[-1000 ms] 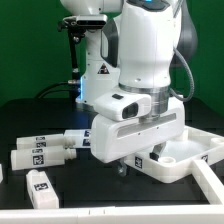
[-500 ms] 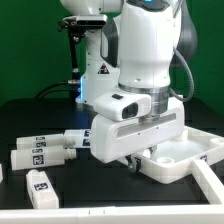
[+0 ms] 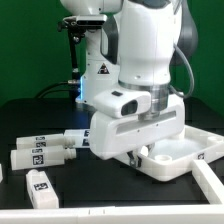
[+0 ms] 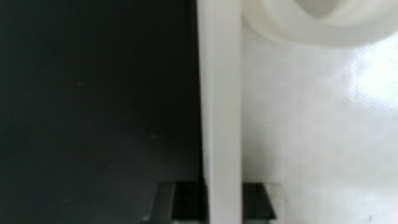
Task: Assemble desk
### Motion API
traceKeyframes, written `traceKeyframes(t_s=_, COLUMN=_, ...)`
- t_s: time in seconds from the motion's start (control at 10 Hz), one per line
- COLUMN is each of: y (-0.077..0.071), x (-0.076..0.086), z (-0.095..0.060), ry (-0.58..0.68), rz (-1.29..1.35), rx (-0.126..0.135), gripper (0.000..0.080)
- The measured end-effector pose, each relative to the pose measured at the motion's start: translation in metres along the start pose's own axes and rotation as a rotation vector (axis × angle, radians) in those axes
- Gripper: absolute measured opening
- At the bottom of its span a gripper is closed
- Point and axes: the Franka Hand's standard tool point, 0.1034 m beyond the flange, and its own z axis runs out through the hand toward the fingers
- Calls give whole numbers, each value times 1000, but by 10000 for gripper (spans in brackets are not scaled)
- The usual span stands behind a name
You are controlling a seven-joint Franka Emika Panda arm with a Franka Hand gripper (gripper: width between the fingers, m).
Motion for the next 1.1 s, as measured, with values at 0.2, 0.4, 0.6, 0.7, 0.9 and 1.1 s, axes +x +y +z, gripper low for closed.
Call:
traceKeyframes(t_s=0.2, y=0, x=-2, z=-31, ry=-24, rz=148, rx=16, gripper=51)
traceKeyframes(t_s=0.4, y=12, x=-9, z=-43, ry=-36, rz=293, rx=56, gripper=51)
traceKeyframes(t_s=0.6, y=12, x=-10, z=-40, ry=-42, rz=293, rx=59, gripper=51)
traceKeyframes(t_s=0.7, y=12, x=-10, z=-40, ry=-43, rz=294, rx=59, gripper=52)
traceKeyframes(t_s=0.9, y=27, x=-17, z=-37, ry=-55, rz=347, rx=58, gripper=52)
traceKeyframes(t_s=1.1, y=51, x=-29, z=-36, ry=-55, rz=491, rx=51, gripper=52)
